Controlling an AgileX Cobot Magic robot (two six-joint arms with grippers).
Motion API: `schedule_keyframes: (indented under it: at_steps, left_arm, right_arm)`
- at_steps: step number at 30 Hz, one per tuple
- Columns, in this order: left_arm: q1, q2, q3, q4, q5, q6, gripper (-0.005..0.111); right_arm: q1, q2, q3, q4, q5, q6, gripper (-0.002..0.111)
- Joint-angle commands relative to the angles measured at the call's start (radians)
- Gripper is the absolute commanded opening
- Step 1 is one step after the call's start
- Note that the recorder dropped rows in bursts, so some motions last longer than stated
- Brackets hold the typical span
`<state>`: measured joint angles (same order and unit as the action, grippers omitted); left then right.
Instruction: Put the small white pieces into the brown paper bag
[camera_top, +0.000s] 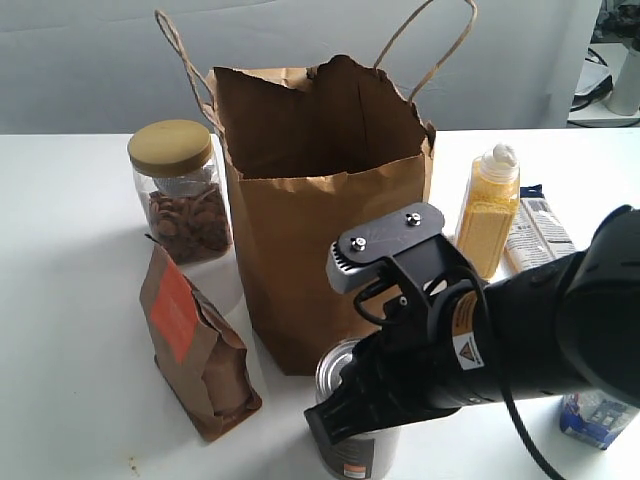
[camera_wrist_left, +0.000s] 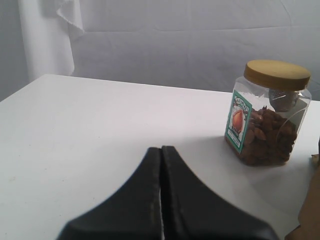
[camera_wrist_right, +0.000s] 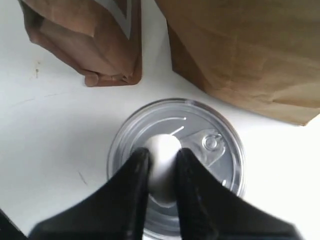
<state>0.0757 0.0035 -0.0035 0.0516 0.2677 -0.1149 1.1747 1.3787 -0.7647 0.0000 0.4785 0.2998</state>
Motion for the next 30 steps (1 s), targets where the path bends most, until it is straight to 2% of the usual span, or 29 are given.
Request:
schedule_keyframes:
  at_steps: [1,6,14,19,24,30]
  left_arm:
    - [-0.008,-0.003,0.004,-0.008,-0.002,-0.005,0.000]
    - [-0.008,-0.003,0.004,-0.008,-0.002,-0.005,0.000]
    - [-0.008,-0.003,0.004,-0.008,-0.002,-0.005,0.000]
    - [-0.008,-0.003,0.004,-0.008,-0.002,-0.005,0.000]
    - [-0.008,-0.003,0.004,-0.008,-0.002,-0.005,0.000]
    - [-0.008,-0.003,0.004,-0.008,-0.002,-0.005,0.000]
  right_arm:
    - [0.002,0.008,0.006,0.000,0.032,0.021,0.000]
    - [0.002,-0.045,0.006,0.021,0.039,0.022,0.000]
    - [0.002,-0.282,0.006,0.090,0.012,0.022,0.000]
    - [0.000,-0.406,-0.026,0.046,-0.024,0.022,0.000]
    - [-0.063,-0.382,-0.149,-0.065,-0.018,0.022,0.000]
    - [-0.159,-0.228,-0.315,-0.123,0.022,0.009,0.000]
